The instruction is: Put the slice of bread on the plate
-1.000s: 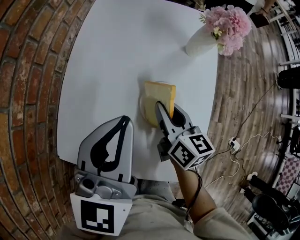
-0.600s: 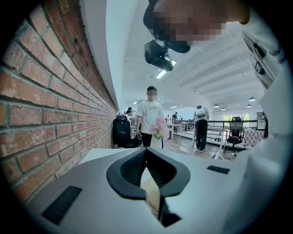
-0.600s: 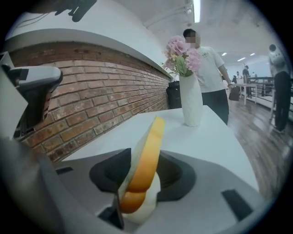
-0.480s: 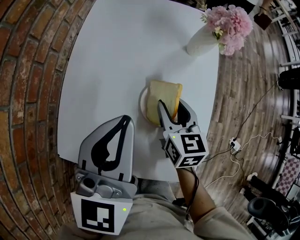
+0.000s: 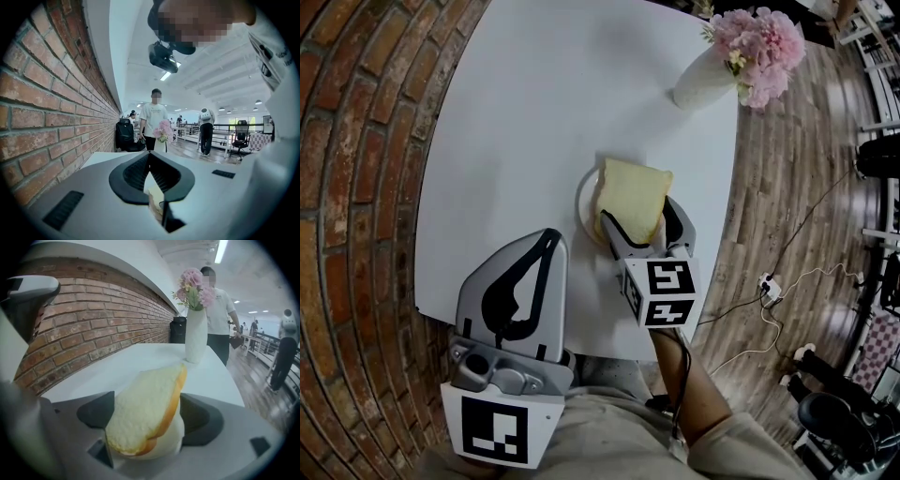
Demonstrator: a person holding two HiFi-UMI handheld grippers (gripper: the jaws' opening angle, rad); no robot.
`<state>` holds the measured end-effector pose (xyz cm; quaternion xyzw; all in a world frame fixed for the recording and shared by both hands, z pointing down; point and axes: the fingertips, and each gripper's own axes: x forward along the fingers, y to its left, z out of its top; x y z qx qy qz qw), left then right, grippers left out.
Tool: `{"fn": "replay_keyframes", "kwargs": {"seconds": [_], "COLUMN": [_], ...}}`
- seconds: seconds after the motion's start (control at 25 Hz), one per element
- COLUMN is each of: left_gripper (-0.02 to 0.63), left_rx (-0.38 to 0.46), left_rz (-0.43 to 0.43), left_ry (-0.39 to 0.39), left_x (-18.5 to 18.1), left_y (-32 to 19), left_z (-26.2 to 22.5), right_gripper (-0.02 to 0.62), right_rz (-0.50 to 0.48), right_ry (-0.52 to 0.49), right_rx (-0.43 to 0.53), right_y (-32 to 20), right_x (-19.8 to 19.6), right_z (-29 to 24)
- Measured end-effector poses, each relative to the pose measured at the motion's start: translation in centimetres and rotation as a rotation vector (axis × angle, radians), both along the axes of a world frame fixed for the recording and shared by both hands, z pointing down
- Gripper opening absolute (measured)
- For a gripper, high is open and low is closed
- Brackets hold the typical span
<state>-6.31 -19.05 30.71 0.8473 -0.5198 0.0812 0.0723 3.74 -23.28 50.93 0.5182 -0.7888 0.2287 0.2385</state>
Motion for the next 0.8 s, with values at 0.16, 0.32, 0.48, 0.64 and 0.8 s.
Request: {"fn": "replay_keyframes", "kwargs": {"seconds": [0.16,0.32,0.48,0.64,0.8], "left_gripper": [0.009,0.01,0.01,0.009,0.01], "left_rx": [0.0,0.002,0.005,0.016,0.029], "left_rz": [-0.001,-0.004,-0.001,0.003,0.014], "left_ry": [0.001,0.003,0.002,0.004,0.01], "left_x": [0.0,0.0,-0.2,-0.1,0.2], "left_y": [0.1,0.2,0.4,0.4,0.8], "left_z": [0.0,-0.1,-0.3,-0.8,-1.6], "right_gripper": [0.463,0.469,0.469,0.468,0.466], "right_rz": [0.028,0.022,0.03,0.047,0.056], "right_ry": [0.007,0.008,-0.008,-0.023,-0.043], "right_rx": [-0.015,-0.022,0.007,0.077,0.131], "right_y": [0.1,0.2,0.1,-0.4,-0.7], "right_x": [0.5,0.4,0.2,0.5,0.8], "right_z": [0.3,0.4,-0.6,-2.5,-4.3]}}
